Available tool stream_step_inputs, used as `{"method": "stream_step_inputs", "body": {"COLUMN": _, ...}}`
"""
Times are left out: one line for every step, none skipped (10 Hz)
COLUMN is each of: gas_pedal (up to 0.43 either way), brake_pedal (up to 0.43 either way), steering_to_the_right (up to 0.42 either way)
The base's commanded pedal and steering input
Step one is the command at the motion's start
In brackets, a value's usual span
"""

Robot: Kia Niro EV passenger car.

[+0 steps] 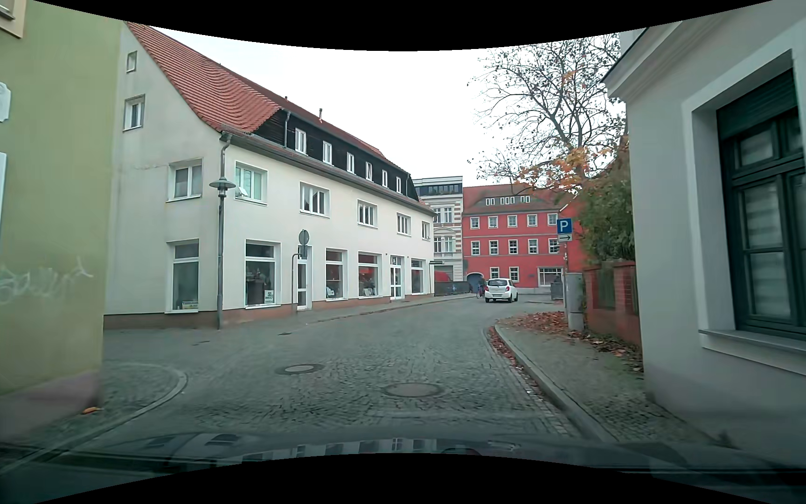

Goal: Follow the waypoints while adhering to traffic rules and regulations

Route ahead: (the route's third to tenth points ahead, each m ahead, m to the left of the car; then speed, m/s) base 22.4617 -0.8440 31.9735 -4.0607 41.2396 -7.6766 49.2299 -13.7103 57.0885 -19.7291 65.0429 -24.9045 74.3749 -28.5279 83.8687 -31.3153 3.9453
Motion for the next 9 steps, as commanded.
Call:
{"method": "stream_step_inputs", "body": {"gas_pedal": 0.138, "brake_pedal": 0.0, "steering_to_the_right": -0.025}}
{"method": "stream_step_inputs", "body": {"gas_pedal": 0.138, "brake_pedal": 0.0, "steering_to_the_right": -0.023}}
{"method": "stream_step_inputs", "body": {"gas_pedal": 0.138, "brake_pedal": 0.0, "steering_to_the_right": -0.02}}
{"method": "stream_step_inputs", "body": {"gas_pedal": 0.138, "brake_pedal": 0.0, "steering_to_the_right": -0.014}}
{"method": "stream_step_inputs", "body": {"gas_pedal": 0.138, "brake_pedal": 0.0, "steering_to_the_right": -0.009}}
{"method": "stream_step_inputs", "body": {"gas_pedal": 0.138, "brake_pedal": 0.0, "steering_to_the_right": -0.004}}
{"method": "stream_step_inputs", "body": {"gas_pedal": 0.138, "brake_pedal": 0.0, "steering_to_the_right": -0.001}}
{"method": "stream_step_inputs", "body": {"gas_pedal": 0.138, "brake_pedal": 0.0, "steering_to_the_right": 0.002}}
{"method": "stream_step_inputs", "body": {"gas_pedal": 0.13, "brake_pedal": 0.0, "steering_to_the_right": 0.006}}
